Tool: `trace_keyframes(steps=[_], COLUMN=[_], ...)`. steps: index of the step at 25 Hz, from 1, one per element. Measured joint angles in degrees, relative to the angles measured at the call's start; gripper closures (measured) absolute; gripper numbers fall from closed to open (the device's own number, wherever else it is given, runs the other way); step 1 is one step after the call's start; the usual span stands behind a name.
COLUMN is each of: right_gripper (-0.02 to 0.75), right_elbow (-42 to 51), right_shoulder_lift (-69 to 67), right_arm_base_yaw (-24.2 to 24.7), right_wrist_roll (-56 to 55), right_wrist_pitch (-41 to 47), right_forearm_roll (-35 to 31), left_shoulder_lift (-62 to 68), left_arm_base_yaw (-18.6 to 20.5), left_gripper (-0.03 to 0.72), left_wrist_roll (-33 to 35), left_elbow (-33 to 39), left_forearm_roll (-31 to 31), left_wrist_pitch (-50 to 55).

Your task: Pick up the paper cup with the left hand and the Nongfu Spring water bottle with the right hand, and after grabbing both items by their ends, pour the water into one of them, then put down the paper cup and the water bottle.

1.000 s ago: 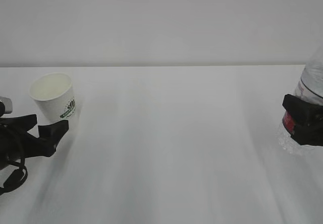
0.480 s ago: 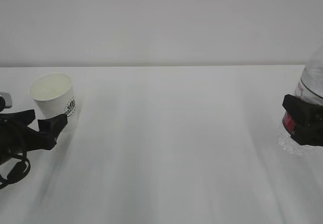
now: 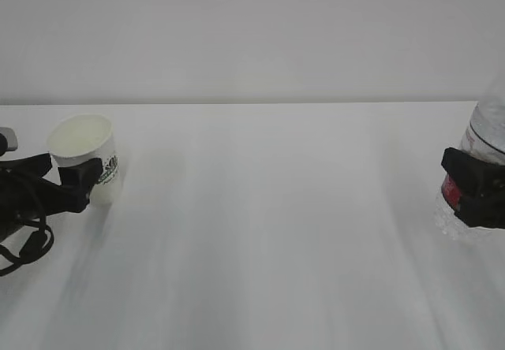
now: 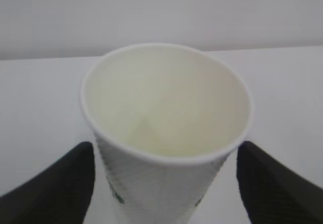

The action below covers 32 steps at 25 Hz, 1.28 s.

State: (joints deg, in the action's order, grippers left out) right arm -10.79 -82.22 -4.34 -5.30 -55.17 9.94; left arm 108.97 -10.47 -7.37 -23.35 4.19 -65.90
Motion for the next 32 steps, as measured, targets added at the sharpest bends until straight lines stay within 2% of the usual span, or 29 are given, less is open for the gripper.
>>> trace_keyframes(steps=[20, 32], right_gripper=[0.339, 0.339], right_elbow=[0.00, 0.00], right_shoulder_lift=[0.00, 0.00], right_arm_base_yaw=[0.00, 0.00], right_wrist_roll=[0.00, 0.00], right_wrist_pitch=[-0.11, -0.11], right_forearm_roll=[0.00, 0.00], left_shoulder_lift=[7.52, 11.10], left_arm_base_yaw=[0.00, 0.00], left_gripper=[0.050, 0.050], left_wrist_roll=[0.00, 0.00], left_elbow=[-1.92, -6.82], left_forearm_roll=[0.71, 0.60], left_wrist_pitch=[-0.11, -0.22])
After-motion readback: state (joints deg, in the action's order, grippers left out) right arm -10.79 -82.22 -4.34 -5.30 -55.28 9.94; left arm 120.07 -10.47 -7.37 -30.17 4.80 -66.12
